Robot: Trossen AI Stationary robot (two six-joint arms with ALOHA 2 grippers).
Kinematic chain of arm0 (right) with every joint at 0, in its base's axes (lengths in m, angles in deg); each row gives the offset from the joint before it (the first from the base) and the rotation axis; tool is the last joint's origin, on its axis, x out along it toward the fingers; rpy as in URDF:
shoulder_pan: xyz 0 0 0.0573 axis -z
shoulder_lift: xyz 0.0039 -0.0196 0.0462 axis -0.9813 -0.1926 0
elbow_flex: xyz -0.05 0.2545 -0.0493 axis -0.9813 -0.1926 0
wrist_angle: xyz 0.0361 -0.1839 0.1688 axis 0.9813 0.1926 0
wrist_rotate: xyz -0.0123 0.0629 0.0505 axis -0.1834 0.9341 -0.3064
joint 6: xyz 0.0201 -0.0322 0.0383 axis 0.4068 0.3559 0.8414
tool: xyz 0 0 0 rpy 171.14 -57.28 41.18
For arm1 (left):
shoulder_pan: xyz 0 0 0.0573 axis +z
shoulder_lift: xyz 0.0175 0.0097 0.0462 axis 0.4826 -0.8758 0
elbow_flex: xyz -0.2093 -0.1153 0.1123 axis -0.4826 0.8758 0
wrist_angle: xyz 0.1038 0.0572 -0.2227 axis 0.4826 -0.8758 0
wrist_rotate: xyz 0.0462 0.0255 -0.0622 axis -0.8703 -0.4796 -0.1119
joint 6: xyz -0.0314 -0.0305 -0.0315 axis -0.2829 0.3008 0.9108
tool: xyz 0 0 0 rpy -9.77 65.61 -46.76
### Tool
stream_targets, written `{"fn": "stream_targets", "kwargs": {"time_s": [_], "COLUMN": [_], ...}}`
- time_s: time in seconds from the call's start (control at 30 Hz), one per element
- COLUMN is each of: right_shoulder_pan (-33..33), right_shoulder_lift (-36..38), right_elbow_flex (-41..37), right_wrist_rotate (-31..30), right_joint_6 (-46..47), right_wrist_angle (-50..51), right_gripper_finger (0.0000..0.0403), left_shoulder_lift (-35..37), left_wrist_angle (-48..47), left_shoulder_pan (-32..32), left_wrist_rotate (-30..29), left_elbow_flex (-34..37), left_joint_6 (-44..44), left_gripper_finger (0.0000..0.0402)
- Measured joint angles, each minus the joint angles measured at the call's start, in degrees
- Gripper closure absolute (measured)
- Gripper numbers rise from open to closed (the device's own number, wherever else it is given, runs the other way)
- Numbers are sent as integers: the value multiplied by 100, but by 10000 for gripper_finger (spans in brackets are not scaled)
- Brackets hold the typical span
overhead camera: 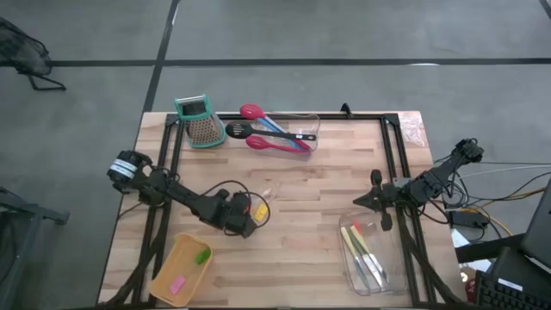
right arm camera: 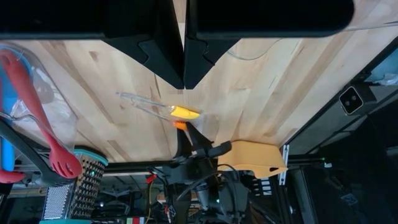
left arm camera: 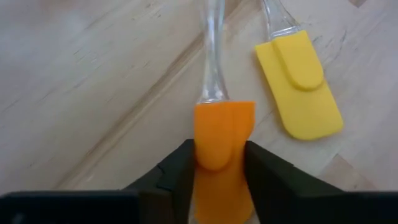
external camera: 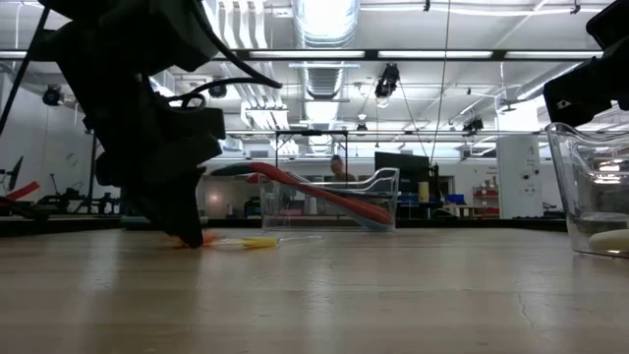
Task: Pick & Place Kitchen Items
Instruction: Put the orange spatula into the yellow bin
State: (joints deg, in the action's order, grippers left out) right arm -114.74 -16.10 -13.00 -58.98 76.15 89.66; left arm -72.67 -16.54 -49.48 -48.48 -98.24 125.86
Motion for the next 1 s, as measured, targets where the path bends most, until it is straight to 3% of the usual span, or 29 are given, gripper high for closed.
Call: {"fn": "stream_targets", "kwargs": {"time_s": [0.27,0.63,0.83,0.93,1.0], "right_shoulder_pan": [1,-1,0,-1,0], "right_shoulder_lift": [0,0,-1,0,0], "right_elbow_flex": [0,-2,-2,-2,-2], "right_wrist_rotate": [0,0,0,0,0], "right_joint_6": [0,0,0,0,0], "right_wrist_angle": [0,0,2,2,-1], "right_gripper_finger": [394,394,394,394,394], "left_shoulder_lift": [31,1027,1922,2394,2734], "left_wrist_angle": [15,-293,-385,-415,-412], "left_shoulder_pan": [-7,-269,-604,-854,-1129], "left_wrist_rotate": [-70,501,1739,2463,2610], "left_elbow_flex": [9,33,25,26,15], "left_joint_6": [-183,-818,-840,-407,-58], "left_gripper_finger": [338,360,359,359,359]}}
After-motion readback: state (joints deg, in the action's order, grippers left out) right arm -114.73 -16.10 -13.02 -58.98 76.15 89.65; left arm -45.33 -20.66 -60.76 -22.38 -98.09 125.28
